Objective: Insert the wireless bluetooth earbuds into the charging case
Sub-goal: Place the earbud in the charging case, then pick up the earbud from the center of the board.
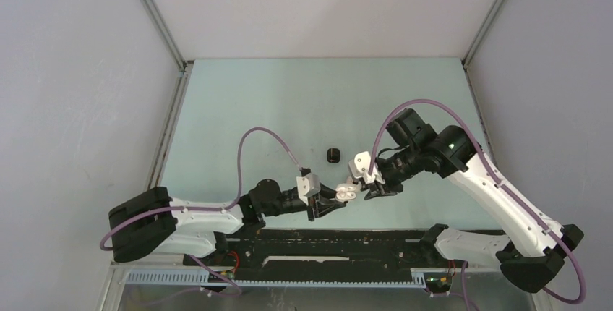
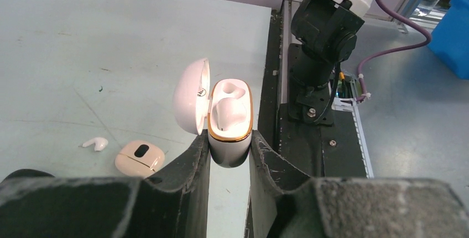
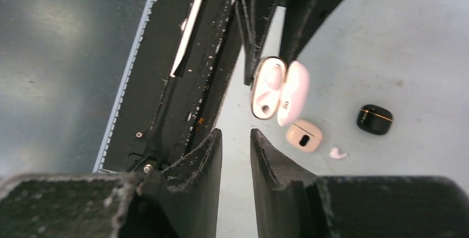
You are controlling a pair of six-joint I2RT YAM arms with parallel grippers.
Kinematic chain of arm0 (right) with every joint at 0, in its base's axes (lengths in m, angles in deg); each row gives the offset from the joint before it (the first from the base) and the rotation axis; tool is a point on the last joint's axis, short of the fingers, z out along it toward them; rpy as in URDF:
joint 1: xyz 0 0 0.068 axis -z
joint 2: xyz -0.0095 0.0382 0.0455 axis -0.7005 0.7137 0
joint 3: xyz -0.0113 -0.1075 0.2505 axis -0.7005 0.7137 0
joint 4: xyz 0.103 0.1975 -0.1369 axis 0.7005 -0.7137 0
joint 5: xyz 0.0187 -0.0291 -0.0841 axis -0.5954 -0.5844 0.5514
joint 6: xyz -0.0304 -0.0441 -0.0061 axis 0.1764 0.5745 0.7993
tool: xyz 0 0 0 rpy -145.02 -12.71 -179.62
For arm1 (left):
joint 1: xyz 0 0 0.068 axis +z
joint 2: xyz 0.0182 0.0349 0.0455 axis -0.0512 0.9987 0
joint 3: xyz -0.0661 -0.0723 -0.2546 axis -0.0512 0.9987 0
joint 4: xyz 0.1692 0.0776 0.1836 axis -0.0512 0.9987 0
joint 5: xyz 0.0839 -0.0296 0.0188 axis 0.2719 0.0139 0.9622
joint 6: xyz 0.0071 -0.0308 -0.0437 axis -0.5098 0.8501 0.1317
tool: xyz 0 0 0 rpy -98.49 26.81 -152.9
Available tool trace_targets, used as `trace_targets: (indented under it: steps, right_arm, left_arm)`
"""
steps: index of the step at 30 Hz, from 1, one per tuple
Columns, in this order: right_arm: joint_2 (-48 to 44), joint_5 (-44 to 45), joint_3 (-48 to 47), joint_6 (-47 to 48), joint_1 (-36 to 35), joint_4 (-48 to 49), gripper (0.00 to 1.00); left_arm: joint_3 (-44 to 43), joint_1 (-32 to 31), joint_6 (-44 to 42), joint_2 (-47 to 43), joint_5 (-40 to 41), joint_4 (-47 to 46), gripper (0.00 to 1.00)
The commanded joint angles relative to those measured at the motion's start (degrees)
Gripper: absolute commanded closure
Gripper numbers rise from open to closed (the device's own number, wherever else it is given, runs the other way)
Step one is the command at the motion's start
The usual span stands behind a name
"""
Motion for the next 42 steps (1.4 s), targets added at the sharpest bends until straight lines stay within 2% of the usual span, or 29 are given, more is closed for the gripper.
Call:
trace_targets:
  steps: [1, 11, 14, 19, 23, 30, 42]
  right_arm:
    - [-1.66, -3.09, 3.27, -0.81, -1.58, 4.51, 0.73]
    - [-3.9, -9.09, 5.02, -7.43, 5.15, 12.84, 0.72]
    - [-3.49, -9.06, 8.63, -15.9, 9.84, 21.7, 0.69]
    - [-0.48, -0.18, 17.04, -36.36, 16.15, 43.36, 0.62]
    - [5.64, 11.07, 20.64, -41.81, 16.52, 49.76, 0.61]
    - [18.17, 19.65, 19.84, -43.05, 15.87, 51.62, 0.58]
    - [31.36, 30.72, 16.49, -41.58, 10.09, 49.65, 0.52]
  left_arm:
    - [-2.79, -0.44, -3.01, 0.14, 0.36, 2.31, 1.0]
    - [-1.11, -0.44, -2.11, -1.64, 5.1, 4.57, 1.0]
    - [0.96, -0.44, -0.87, -3.63, 7.98, 4.58, 1.0]
    - [3.97, -0.44, 0.99, -7.52, 11.33, 4.58, 1.0]
    - [4.96, -0.44, 1.36, -11.94, 12.82, 8.12, 1.0]
    - [5.91, -0.44, 0.64, -18.37, 15.92, 14.05, 1.0]
    - [5.6, -0.44, 1.01, -17.53, 16.09, 13.98, 1.0]
